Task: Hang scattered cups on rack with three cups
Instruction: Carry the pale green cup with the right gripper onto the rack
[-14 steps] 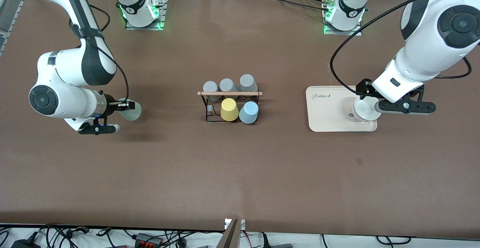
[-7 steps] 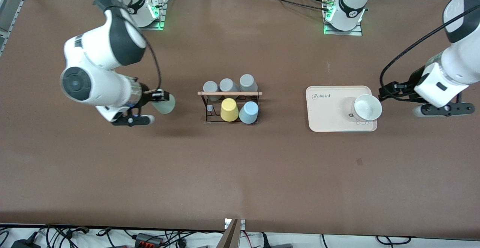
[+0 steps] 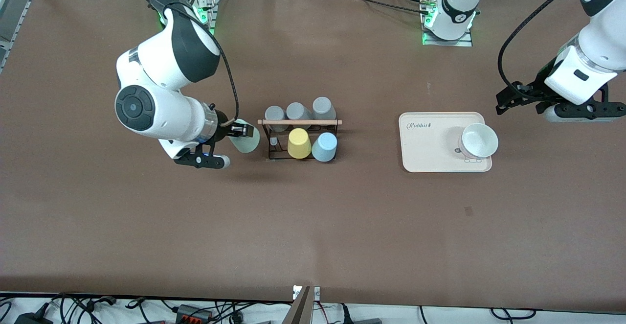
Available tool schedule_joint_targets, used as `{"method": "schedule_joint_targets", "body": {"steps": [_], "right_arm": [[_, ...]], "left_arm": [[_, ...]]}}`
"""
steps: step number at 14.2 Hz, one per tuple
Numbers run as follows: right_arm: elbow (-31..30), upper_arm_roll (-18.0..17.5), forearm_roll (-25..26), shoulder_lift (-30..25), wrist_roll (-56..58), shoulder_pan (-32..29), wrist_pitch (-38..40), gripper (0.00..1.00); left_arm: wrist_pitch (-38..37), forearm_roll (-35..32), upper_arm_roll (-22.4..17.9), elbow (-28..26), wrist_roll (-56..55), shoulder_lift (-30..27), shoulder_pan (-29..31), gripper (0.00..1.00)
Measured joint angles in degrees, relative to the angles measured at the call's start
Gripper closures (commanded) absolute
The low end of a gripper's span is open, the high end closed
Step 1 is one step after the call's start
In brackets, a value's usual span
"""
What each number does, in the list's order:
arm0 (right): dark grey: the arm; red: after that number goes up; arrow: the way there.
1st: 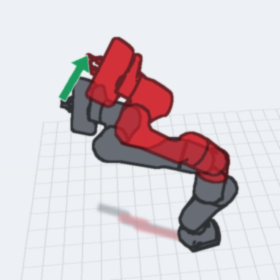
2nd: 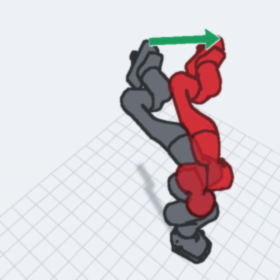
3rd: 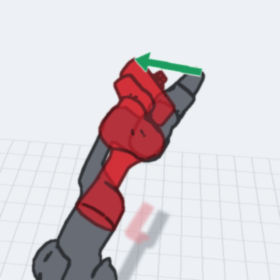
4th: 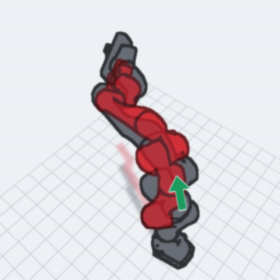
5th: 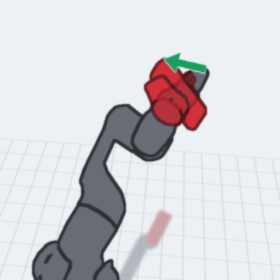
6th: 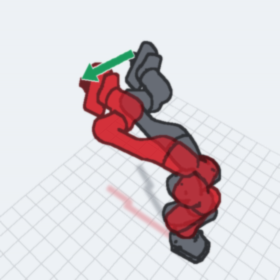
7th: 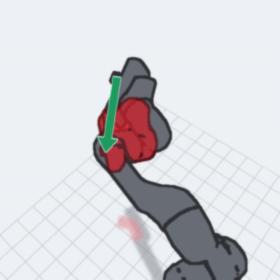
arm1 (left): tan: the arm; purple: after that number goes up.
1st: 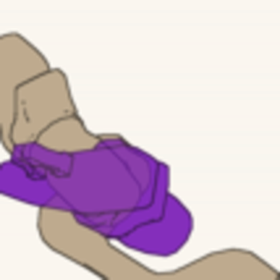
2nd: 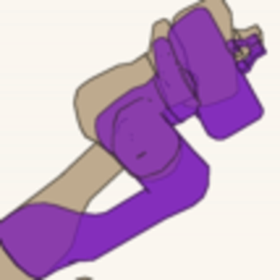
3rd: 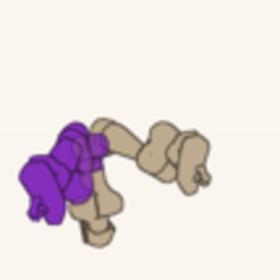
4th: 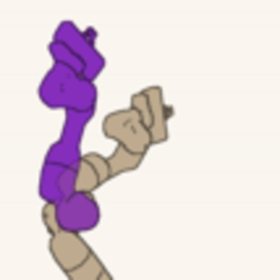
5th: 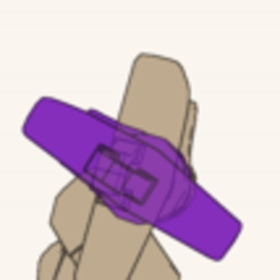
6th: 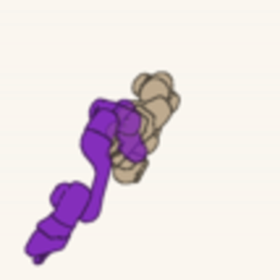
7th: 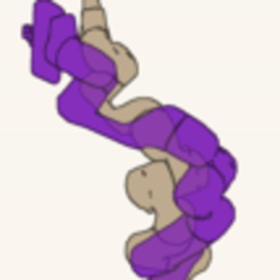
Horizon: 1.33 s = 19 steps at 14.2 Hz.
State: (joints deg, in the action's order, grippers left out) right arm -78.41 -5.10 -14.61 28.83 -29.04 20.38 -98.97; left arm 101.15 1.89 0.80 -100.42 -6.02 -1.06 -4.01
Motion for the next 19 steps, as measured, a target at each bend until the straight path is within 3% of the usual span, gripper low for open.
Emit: {"method": "schedule_joint_targets", "body": {"steps": [7, 19], "right_arm": [[1.05, -0.03, -0.11, 3.23, -5.33, 5.47, -3.47, 1.0], [1.15, 0.05, 1.63, 7.49, -5.56, 6.32, -8.51, 1.0]], "left_arm": [[1.24, -0.13, -0.07, 0.29, 3.98, 0.18, 0.1, 0.0], [-0.15, -0.18, -0.07, 1.4, 3.98, 0.17, 0.16, 0.0]]}}
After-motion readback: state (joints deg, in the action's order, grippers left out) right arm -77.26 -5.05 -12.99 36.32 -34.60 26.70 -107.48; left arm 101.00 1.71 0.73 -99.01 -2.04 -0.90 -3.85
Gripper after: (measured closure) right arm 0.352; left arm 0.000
